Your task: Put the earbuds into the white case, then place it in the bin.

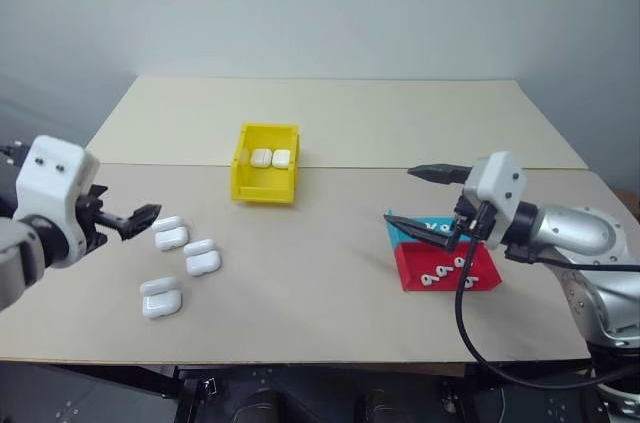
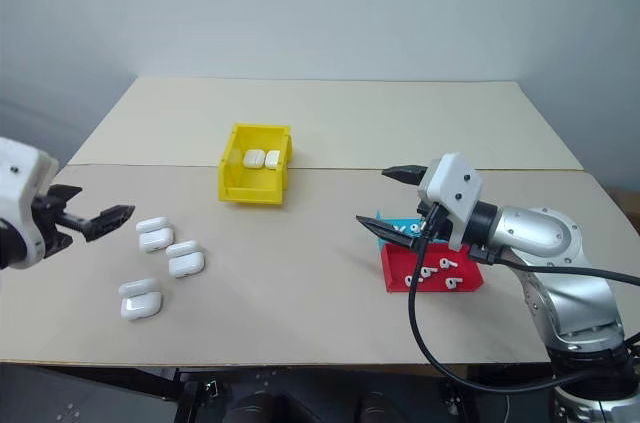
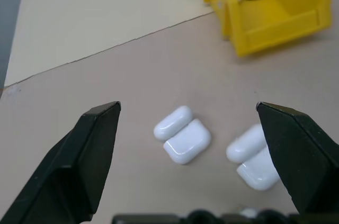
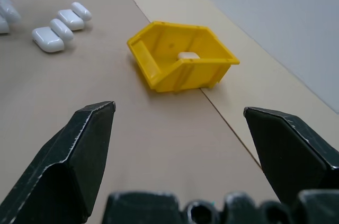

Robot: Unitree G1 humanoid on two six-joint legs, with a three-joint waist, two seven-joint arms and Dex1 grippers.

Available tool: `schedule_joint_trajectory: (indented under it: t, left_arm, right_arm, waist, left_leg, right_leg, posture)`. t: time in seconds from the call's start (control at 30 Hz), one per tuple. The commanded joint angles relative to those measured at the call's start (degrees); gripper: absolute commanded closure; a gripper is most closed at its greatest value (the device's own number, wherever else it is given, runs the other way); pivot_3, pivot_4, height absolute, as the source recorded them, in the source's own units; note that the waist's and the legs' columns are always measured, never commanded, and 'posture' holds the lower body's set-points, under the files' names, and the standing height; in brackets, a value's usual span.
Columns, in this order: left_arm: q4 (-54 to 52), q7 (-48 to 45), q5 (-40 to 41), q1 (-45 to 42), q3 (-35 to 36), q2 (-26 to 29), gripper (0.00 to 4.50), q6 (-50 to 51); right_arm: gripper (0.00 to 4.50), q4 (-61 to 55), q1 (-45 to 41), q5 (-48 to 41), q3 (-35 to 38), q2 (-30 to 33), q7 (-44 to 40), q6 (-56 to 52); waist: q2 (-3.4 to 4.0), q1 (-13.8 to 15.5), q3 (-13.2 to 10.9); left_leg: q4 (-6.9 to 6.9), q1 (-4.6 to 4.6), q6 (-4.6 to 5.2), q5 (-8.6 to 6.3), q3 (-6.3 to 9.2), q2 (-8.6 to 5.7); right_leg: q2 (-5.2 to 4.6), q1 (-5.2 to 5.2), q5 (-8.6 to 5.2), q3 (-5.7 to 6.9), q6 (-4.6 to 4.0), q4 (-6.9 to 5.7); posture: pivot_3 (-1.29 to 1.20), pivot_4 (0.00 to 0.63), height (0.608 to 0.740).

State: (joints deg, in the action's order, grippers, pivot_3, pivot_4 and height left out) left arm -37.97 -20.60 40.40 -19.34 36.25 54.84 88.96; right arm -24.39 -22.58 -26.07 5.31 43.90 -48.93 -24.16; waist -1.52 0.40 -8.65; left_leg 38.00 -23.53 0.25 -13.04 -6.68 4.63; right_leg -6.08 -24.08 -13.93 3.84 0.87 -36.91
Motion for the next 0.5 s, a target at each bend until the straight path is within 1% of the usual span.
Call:
schedule_joint_trajectory:
  t: [0.03, 0.1, 0.2, 0.3, 0.4, 0.5]
  left_arm:
    - [-3.1, 0.1, 2.0, -0.7, 0.9, 0.2, 0.02, 3.5]
    - [-4.3, -1.3, 3.5, 1.6, 2.1, 0.6, 0.02, 3.5]
    - [-6.8, -2.6, 6.4, 8.4, 4.4, 3.3, 0.02, 3.5]
    - [-8.3, -1.2, 14.2, 17.1, 9.4, 5.8, 0.02, 3.5]
    - [-12.6, 1.2, 21.8, 24.6, 16.3, 4.6, 0.02, 3.5]
    - [-16.9, 7.4, 29.6, 31.4, 22.1, 0.3, 0.02, 3.5]
  right_arm:
    - [0.00, 0.5, -0.9, 0.1, 0.9, 0.5, -0.5, 1.0]
    - [0.00, -0.2, -0.7, -0.2, 0.9, 0.0, 0.3, 0.1]
    - [0.00, -1.1, 0.3, -1.0, 1.1, 0.2, -0.5, -0.1]
    - [0.00, -0.3, 0.8, -0.7, 1.5, 0.6, -0.8, 0.2]
    - [0.00, 0.1, 1.1, -1.1, 1.8, 0.7, -1.0, -0.3]
    - [0.00, 0.2, 1.2, -1.1, 1.3, 0.8, -1.7, -0.2]
  waist:
    - [0.00, -0.2, 0.0]
    - [-0.01, -0.3, 0.0]
    - [-0.03, -0.6, 0.0]
    - [-0.03, -0.7, 0.0]
    - [-0.03, -0.6, 0.0]
    - [-0.03, -0.6, 0.0]
  left_leg:
    - [0.00, 0.00, -0.04, 0.02, 0.00, 0.00]
    - [-0.01, -0.08, -0.14, 0.08, -0.05, 0.00]
    - [-0.01, -0.05, -0.12, 0.07, -0.08, 0.02]
    - [-0.01, 0.02, -0.12, 0.07, 0.03, 0.06]
    - [-0.03, 0.13, -0.10, 0.06, 0.12, 0.07]
    - [-0.08, 0.14, -0.10, 0.05, 0.13, 0.06]
  right_leg:
    - [0.00, -0.01, 0.00, -0.02, 0.00, 0.00]
    - [0.00, -0.08, 0.00, -0.03, 0.00, 0.02]
    - [0.00, -0.09, 0.00, -0.03, -0.01, -0.02]
    - [0.00, -0.08, -0.03, -0.02, -0.06, -0.10]
    - [-0.02, -0.03, -0.04, -0.03, -0.10, -0.12]
    - [-0.03, -0.02, -0.05, -0.09, -0.11, -0.10]
  posture:
    - [0.00, 0.150, 0.740]
    - [0.00, 0.150, 0.740]
    - [0.00, 0.150, 0.740]
    - [0.00, 0.150, 0.740]
    - [0.00, 0.150, 0.740]
    - [0.00, 0.150, 0.740]
